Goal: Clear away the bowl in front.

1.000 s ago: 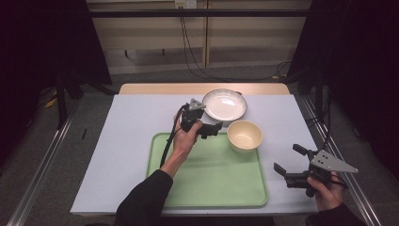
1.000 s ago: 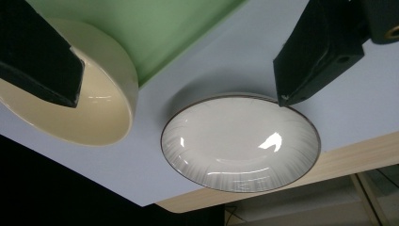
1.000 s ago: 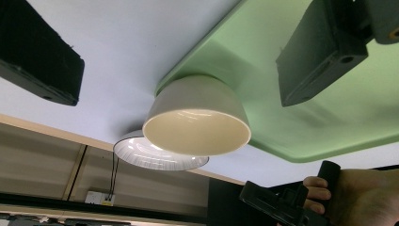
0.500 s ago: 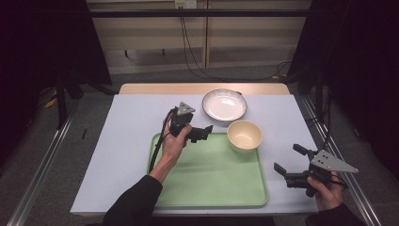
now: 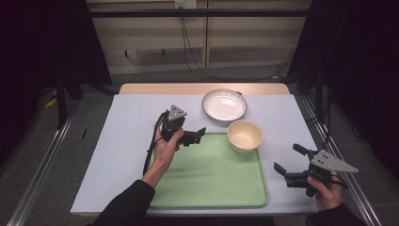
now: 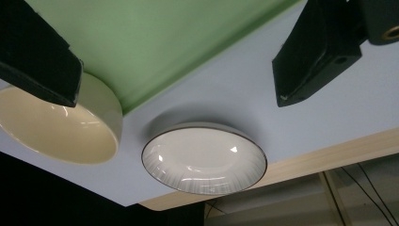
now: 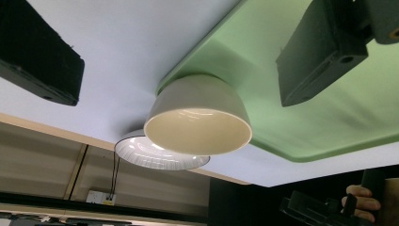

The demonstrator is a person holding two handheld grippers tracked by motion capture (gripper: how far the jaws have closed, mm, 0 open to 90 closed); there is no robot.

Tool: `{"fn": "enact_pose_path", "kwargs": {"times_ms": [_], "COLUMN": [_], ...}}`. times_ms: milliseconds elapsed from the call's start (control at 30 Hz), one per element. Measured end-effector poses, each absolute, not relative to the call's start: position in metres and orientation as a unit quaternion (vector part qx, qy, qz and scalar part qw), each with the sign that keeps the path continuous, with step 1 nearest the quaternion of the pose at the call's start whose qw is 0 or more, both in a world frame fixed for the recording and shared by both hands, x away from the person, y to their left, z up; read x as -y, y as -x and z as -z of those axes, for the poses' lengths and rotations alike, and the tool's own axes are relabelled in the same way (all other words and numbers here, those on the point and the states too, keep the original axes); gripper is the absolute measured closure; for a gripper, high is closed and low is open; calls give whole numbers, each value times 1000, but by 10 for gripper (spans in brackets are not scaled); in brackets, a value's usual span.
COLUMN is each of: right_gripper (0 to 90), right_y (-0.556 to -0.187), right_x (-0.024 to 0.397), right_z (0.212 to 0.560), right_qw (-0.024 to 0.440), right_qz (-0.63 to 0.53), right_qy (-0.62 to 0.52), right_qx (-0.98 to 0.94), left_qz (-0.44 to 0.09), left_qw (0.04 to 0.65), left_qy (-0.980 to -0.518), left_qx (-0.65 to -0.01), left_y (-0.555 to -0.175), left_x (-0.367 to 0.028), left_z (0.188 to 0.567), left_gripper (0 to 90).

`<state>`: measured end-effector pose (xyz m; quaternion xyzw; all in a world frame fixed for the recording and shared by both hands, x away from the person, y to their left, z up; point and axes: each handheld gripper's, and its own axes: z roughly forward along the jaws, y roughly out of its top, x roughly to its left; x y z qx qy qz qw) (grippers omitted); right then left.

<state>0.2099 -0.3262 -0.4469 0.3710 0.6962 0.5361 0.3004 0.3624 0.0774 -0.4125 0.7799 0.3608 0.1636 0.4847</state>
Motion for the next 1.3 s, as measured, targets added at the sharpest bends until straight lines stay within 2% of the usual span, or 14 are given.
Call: {"fn": "enact_pose_path", "kwargs": {"times_ms": [567,1300], "right_gripper": [9,9], "right_y": [-209,-210], "right_x": [327,326], "right_z": [446,447], "right_qw": [299,302], "right_qz": [-535,-535], "right_qy": [-370,-369], "right_qx": [-698,-697], "left_qz": [-193,-230], "left_qw": [504,519], "left_qy": [-748,-710], "left_qx": [-386,-417], "left_y": [-331,-284], "left_x": [-109,-171], "left_z": [410,420], "left_gripper": [22,17]}}
